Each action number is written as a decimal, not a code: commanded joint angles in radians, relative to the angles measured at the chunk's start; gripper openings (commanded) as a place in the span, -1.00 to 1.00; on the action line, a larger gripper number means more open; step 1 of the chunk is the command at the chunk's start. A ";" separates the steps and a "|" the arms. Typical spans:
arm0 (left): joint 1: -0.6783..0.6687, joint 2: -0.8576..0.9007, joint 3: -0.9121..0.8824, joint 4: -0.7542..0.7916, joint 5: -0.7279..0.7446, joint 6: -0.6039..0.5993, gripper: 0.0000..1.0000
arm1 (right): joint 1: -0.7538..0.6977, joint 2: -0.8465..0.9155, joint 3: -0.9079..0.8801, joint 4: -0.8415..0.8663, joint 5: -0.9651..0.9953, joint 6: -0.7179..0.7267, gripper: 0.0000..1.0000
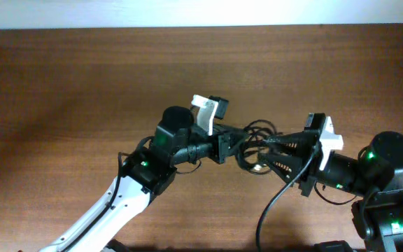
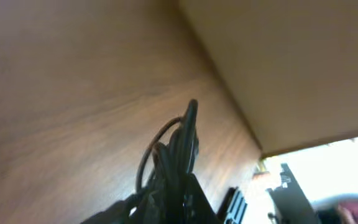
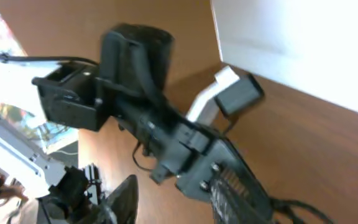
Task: Untangle cables
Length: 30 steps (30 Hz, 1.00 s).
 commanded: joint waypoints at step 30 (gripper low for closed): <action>0.132 -0.175 0.009 -0.106 0.410 0.549 -1.00 | -0.001 -0.003 0.018 -0.245 0.512 -0.072 0.00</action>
